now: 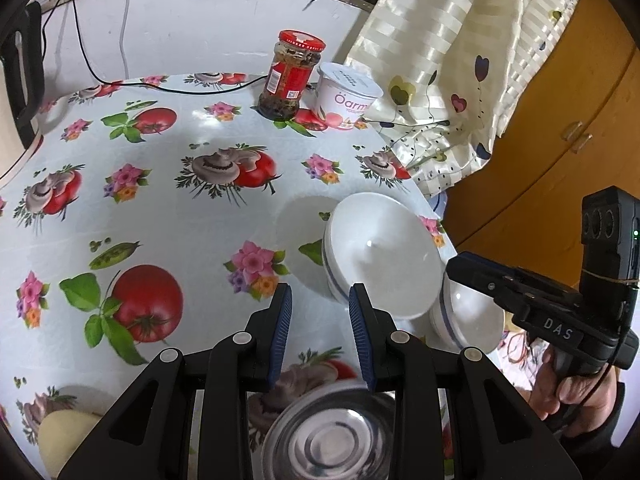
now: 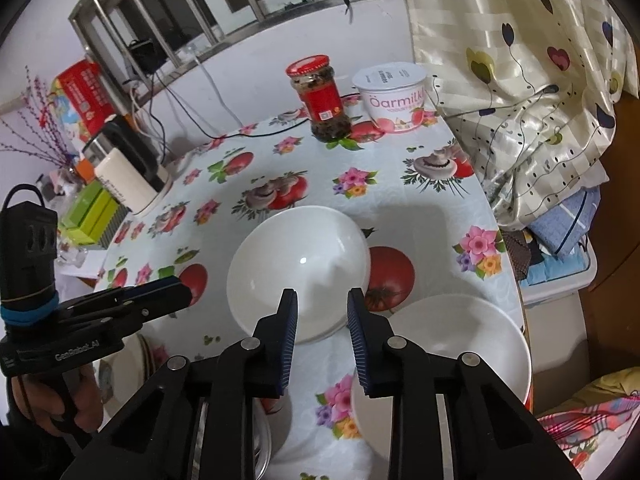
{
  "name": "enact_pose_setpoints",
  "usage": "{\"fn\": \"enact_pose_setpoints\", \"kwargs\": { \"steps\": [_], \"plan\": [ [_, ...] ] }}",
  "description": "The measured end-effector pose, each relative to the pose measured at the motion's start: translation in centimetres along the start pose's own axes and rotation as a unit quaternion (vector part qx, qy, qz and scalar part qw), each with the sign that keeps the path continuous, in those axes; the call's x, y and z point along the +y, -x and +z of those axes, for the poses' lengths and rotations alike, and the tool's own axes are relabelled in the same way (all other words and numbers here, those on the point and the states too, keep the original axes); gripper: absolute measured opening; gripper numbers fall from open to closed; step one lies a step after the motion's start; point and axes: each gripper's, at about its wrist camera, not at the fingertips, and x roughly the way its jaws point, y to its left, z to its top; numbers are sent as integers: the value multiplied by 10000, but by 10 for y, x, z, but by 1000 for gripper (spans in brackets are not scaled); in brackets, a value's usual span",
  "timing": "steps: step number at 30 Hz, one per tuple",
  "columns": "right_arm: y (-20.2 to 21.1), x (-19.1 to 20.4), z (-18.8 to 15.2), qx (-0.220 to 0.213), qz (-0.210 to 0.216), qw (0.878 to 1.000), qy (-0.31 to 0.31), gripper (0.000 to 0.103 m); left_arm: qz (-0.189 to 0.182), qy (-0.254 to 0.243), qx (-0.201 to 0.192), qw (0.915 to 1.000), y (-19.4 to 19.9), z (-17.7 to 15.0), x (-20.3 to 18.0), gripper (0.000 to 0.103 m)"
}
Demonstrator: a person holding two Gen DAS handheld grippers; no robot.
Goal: Organize plates and bowls
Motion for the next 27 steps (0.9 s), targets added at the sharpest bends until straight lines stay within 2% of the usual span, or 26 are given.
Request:
{"fn": "enact_pose_setpoints", "kwargs": {
  "steps": [7,24,27],
  "plan": [
    [-11,-8,10,53,-117,9999,-22,24,-72,22,55,10000,-14,9,-5,31],
    [-39,-19,14,330,-306,9990,-61,13,-209,27,296,9993,-40,10,-12,31],
    [-39,-19,13,330,-312,9989,-69,13,-198,11,333,9993,-43,9,-13,27]
  ]
}}
